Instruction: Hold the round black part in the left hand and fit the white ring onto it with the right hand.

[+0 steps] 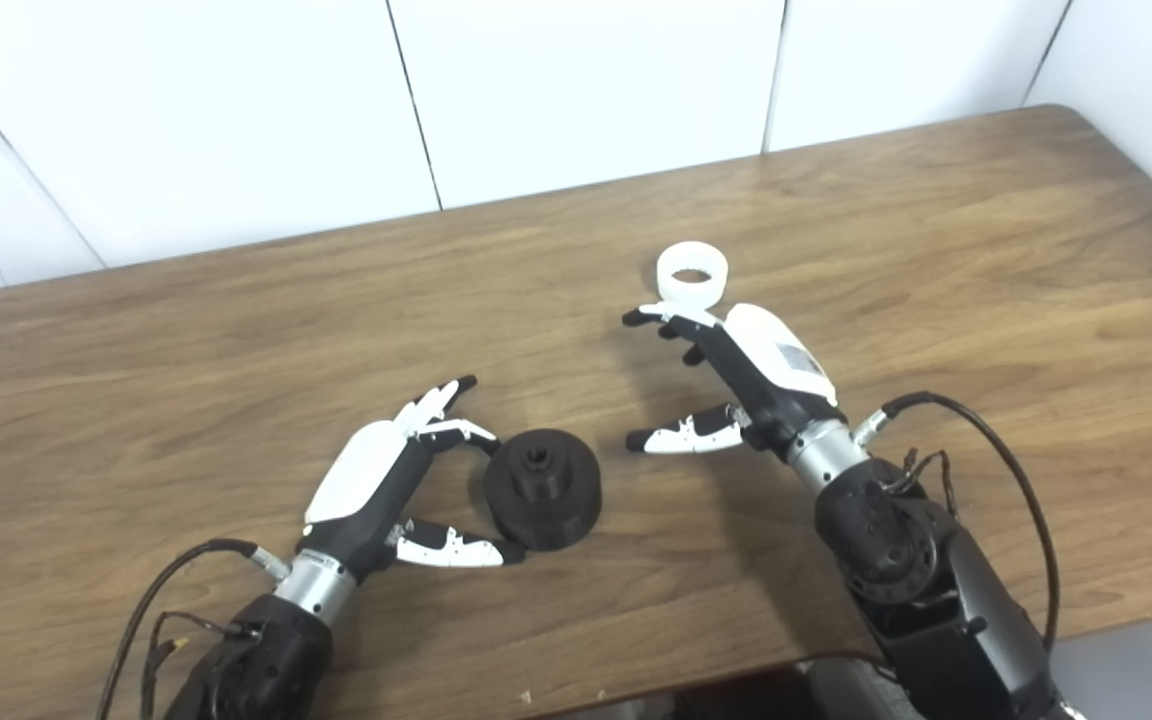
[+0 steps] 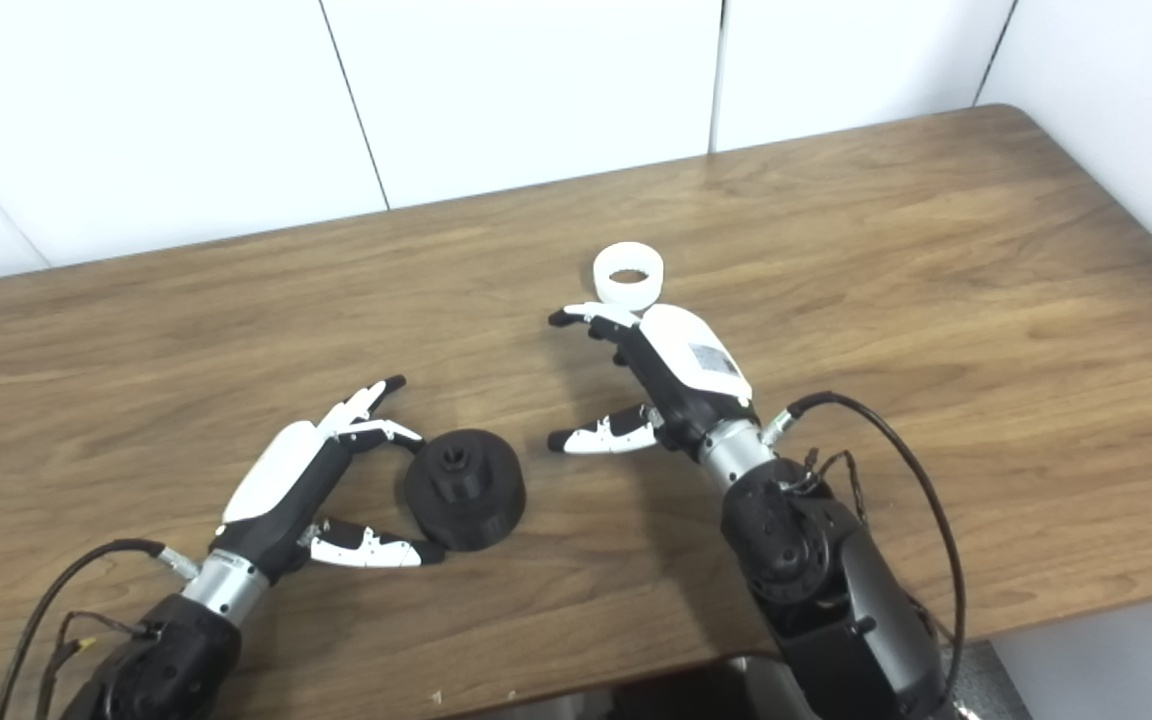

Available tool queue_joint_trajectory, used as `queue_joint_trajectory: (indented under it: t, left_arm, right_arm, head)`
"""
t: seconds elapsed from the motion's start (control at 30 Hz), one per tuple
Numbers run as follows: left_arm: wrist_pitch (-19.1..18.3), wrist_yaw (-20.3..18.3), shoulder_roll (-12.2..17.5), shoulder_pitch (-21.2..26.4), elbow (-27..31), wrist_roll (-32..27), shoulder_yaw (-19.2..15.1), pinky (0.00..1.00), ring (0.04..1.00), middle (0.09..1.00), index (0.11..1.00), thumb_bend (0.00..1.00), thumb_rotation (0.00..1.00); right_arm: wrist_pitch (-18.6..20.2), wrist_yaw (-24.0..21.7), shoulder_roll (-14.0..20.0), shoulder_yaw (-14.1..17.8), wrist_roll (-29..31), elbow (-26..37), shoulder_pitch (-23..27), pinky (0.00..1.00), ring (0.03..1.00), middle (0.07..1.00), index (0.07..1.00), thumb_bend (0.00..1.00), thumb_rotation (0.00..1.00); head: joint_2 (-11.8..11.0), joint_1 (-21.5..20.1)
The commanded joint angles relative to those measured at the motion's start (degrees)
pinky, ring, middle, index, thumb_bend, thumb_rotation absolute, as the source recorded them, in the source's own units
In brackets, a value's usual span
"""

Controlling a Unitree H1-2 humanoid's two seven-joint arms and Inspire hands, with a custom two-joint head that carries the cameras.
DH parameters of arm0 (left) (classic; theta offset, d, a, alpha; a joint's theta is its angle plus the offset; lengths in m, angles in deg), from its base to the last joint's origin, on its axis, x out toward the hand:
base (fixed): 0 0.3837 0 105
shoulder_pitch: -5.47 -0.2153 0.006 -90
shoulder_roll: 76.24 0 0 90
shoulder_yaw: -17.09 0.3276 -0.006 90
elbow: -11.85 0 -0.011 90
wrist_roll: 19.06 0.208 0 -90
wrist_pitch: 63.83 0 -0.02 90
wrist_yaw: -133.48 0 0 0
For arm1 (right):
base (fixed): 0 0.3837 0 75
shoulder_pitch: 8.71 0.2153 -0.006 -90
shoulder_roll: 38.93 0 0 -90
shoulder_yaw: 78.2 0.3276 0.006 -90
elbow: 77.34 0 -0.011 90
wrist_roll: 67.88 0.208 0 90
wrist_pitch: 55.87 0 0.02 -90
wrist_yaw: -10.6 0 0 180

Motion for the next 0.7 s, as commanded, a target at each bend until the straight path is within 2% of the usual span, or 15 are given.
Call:
queue_joint_trajectory:
  t: [0.0, 0.33, 0.5, 0.67]
  left_arm:
    - [0.8, 0.41, 0.68, 0.66, 0.98, 0.01, -0.88, 1.0, 1.0, 1.0, 0.607, 0.93, 0.28]
    - [1.04, 0.52, -0.08, 0.5, 0.7, 0.15, -1.27, 1.0, 1.0, 1.0, 0.605, 0.94, 0.28]
    - [1.49, 0.62, -0.19, 0.48, 0.46, 0.34, -1.5, 1.0, 1.0, 1.0, 0.605, 0.94, 0.3]
    - [1.58, 0.47, -0.04, 0.6, 0.32, 0.17, -1.83, 1.0, 1.0, 1.0, 0.606, 0.94, 0.28]
  right_arm:
    - [-1.72, 2.31, 0.48, 1.31, -0.24, 1.69, 3.07, 0.67, 0.807, 0.861, 0.801, 0.72, 0.22]
    - [-0.87, 3.31, 2.92, 3.57, -2.45, 1.6, 6.37, 0.7, 0.842, 0.878, 0.802, 0.71, 0.25]
    - [-0.25, 3.4, 4.01, 4.87, -3.88, 1.36, 8.78, 0.73, 0.889, 0.894, 0.8, 0.71, 0.28]
    - [-0.04, 3.06, 5.21, 6.18, -4.14, -0.33, 11.83, 0.74, 0.898, 0.9, 0.798, 0.72, 0.29]
  head:
    - [0.05, 0.16]
    - [-0.19, 0.38]
    - [-0.17, 0.43]
    - [-0.24, 0.63]
